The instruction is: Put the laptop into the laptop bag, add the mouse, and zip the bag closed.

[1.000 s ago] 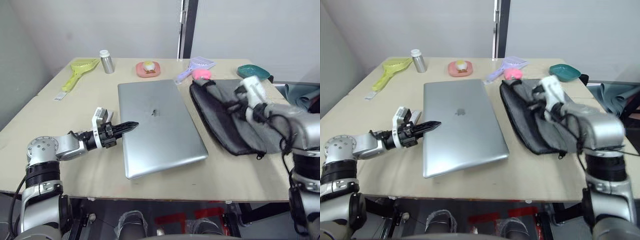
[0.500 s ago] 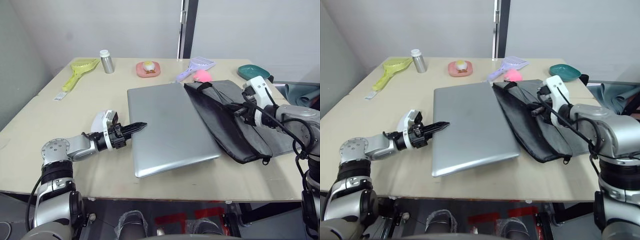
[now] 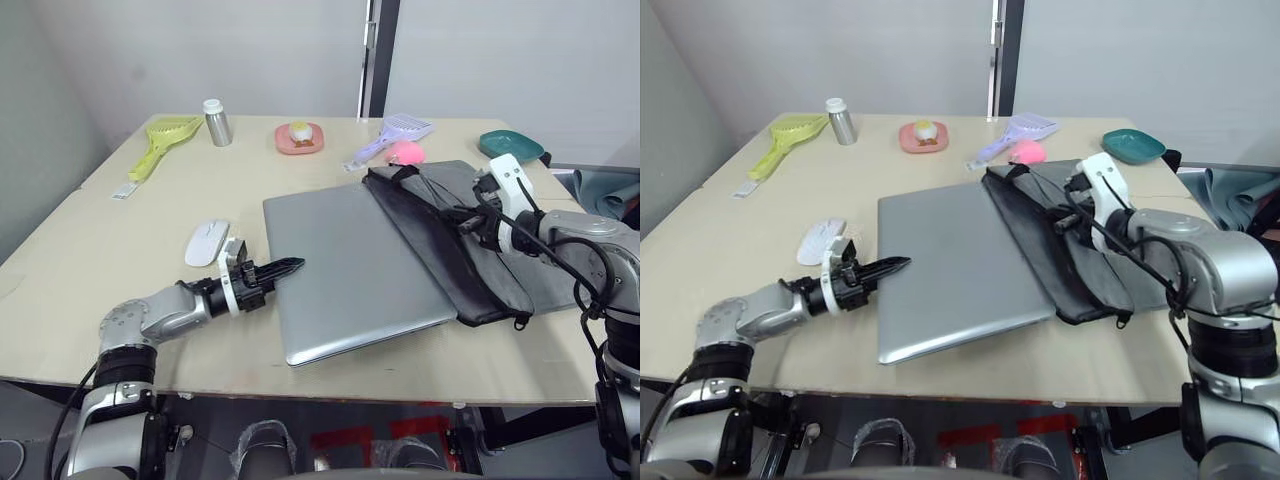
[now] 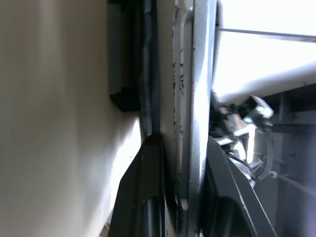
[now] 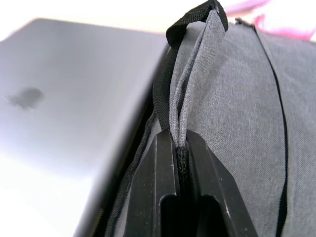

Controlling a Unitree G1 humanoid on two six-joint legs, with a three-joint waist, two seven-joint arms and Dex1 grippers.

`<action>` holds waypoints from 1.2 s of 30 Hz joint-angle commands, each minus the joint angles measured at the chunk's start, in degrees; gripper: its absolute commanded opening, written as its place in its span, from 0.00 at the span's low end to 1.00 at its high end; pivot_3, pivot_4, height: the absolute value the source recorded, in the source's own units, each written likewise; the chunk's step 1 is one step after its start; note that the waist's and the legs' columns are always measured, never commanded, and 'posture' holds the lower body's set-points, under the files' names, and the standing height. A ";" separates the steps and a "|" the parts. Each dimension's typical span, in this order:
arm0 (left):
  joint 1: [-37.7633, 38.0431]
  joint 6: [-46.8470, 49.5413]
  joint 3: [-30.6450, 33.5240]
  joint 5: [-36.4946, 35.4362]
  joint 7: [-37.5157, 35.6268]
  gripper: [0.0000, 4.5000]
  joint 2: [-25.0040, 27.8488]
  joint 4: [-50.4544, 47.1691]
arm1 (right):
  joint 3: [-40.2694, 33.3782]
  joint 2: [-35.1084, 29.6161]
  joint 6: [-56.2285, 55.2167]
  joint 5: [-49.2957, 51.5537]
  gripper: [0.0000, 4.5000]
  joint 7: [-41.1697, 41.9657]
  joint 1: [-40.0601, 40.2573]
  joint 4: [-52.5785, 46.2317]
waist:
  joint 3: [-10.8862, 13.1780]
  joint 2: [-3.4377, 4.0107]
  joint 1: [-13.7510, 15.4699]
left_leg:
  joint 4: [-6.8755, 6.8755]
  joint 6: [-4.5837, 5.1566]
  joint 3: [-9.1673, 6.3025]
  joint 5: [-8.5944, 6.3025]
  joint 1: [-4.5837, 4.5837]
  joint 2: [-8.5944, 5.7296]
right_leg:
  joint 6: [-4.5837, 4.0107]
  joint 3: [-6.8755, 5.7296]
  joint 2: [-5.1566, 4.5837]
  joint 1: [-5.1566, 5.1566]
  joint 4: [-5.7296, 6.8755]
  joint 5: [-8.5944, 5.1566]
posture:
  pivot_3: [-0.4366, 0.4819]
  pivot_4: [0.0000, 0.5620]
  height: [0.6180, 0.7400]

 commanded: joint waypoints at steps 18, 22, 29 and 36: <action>-12.62 -11.07 -2.59 6.07 2.06 0.07 -6.12 0.65 | 0.34 1.95 0.26 3.04 0.01 -3.13 -1.82 -3.95 | 0.00 0.00 -0.31 | 0.11 0.03 0.01 0.02 -0.01 -0.01 | 0.40 0.05 0.00 0.00 0.05 0.23 | 0.48 0.27 1.00; -16.07 -12.79 -1.38 9.65 3.87 0.07 -7.66 4.35 | -0.08 2.78 1.05 3.47 0.01 -3.85 -1.08 -5.16 | 0.00 0.00 -0.28 | 0.09 0.03 0.01 0.02 0.00 -0.01 | 0.42 0.06 0.01 -0.01 0.04 0.24 | 0.48 0.27 1.00; -17.41 -8.32 -1.47 8.99 8.04 0.07 -8.98 5.19 | -0.89 5.14 3.10 4.83 0.01 -5.48 -0.88 -7.12 | 0.00 0.00 0.13 | 0.07 0.05 0.01 0.02 -0.04 -0.02 | 0.44 0.04 0.00 -0.02 0.02 0.25 | 0.48 0.27 1.00; -20.73 -5.33 -1.49 13.30 7.92 0.07 -9.83 9.06 | 1.20 13.67 5.91 6.71 0.01 -8.67 -1.63 -10.19 | 0.00 0.00 0.24 | 0.23 0.05 0.01 0.03 0.00 -0.02 | 0.44 0.07 -0.02 0.00 0.17 0.26 | 0.48 0.27 1.00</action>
